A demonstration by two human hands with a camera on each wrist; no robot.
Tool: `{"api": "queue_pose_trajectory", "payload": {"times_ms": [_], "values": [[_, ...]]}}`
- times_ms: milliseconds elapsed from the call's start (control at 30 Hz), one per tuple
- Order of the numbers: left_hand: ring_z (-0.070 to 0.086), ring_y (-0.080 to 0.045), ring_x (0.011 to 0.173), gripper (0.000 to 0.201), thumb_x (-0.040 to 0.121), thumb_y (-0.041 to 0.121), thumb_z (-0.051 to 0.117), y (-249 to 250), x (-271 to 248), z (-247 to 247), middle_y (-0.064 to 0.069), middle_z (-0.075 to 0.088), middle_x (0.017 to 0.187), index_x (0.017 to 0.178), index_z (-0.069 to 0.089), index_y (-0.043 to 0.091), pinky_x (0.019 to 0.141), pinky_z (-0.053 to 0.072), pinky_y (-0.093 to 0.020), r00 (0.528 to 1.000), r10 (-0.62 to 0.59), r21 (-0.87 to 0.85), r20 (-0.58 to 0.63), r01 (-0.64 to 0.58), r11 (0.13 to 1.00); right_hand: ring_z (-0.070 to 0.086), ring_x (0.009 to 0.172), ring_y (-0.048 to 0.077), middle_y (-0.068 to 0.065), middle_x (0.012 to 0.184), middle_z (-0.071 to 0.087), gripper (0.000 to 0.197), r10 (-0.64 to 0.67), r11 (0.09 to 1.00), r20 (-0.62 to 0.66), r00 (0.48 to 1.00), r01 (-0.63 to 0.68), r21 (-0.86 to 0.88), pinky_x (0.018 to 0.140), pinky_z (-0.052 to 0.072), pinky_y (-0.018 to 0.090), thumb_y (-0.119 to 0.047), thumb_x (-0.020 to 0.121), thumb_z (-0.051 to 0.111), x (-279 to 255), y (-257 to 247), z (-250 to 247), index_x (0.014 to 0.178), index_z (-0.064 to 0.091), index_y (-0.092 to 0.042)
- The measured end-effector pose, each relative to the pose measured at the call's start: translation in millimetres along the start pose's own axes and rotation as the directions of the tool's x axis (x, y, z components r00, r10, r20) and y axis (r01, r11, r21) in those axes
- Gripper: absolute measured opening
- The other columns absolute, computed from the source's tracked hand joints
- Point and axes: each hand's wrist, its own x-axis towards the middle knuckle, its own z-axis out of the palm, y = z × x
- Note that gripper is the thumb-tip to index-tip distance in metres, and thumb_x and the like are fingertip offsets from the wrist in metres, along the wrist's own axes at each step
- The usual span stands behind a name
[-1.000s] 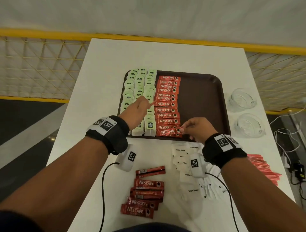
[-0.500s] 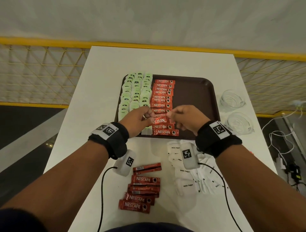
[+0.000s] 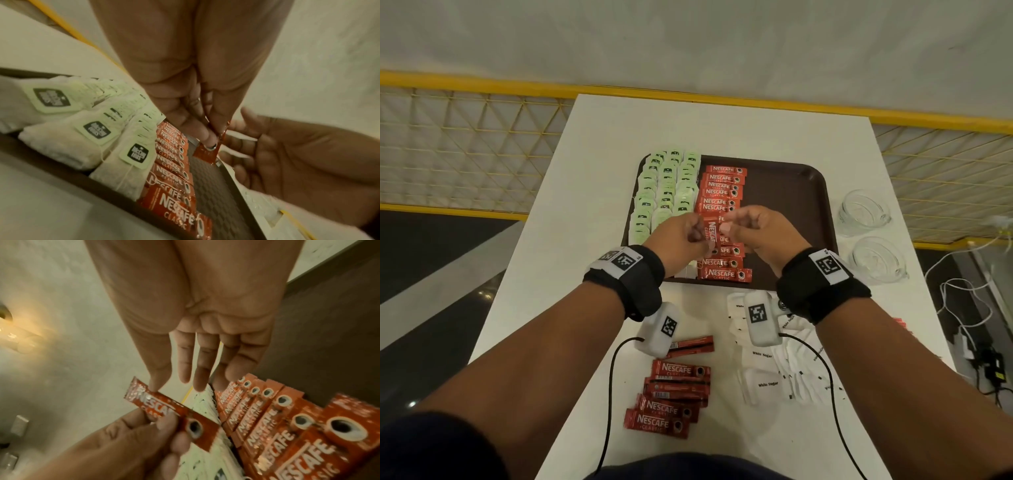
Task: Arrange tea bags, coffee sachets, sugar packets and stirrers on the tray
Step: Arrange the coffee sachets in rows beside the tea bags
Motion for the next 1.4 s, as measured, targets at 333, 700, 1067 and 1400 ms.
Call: {"api": "queue_pose_trajectory", "payload": {"times_ms": [333, 700, 1067, 1400], "values": [[0.073, -0.015, 0.083, 0.013, 0.094, 0.012, 0.064, -3.1, -0.9, 8.1, -0.013, 0.071, 0.096, 0.101, 0.054, 0.007, 0.075, 0.059, -0.023, 0.994, -0.080, -0.451, -0.072, 0.039, 0.892, 0.067, 0.074, 0.015, 0.017, 0.091, 0.072, 0.018, 0.062, 0.990, 0.010, 0.998, -0.063, 0.129, 0.070, 0.054, 0.027, -0.015, 0.089, 0.069, -6.6, 15.2, 5.6, 0.105, 0.068, -0.005], [0.066, -0.012, 0.089, 0.025, 0.095, 0.034, 0.061, -25.3, -12.5, 3.9, 0.000, 0.067, 0.101, 0.112, 0.055, 0.018, 0.075, 0.053, -0.028, 0.987, -0.108, -0.126, -0.121, 0.092, 0.988, 0.059, 0.078, 0.005, -0.004, 0.093, 0.068, 0.010, 0.034, 0.935, -0.050, 0.998, -0.050, -0.351, 0.070, 0.046, 0.018, -0.017, 0.095, 0.059, 11.1, 40.9, -12.8, 0.094, 0.068, -0.022], [0.063, -0.010, 0.084, 0.009, 0.096, 0.029, 0.057, -53.8, -49.1, -14.3, 0.006, 0.066, 0.092, 0.101, 0.060, 0.021, 0.065, 0.041, -0.018, 0.986, -0.112, 0.016, -0.126, 0.115, 0.993, 0.061, 0.102, 0.019, 0.002, 0.110, 0.066, 0.015, 0.115, 0.781, 0.000, 0.993, -0.091, -0.618, 0.087, 0.045, 0.028, -0.019, 0.094, 0.062, 21.0, 45.3, -4.8, 0.106, 0.071, -0.016], [0.062, -0.012, 0.087, 0.011, 0.096, 0.032, 0.057, -63.6, -110.3, -17.5, 0.010, 0.064, 0.094, 0.100, 0.063, 0.023, 0.072, 0.045, -0.023, 0.987, -0.142, 0.154, -0.071, 0.151, 0.976, 0.061, 0.090, 0.016, 0.001, 0.099, 0.066, 0.010, 0.049, 0.775, 0.027, 0.998, -0.021, -0.632, 0.079, 0.046, 0.027, -0.022, 0.093, 0.062, -17.5, 25.5, 2.1, 0.103, 0.065, -0.020]]}}
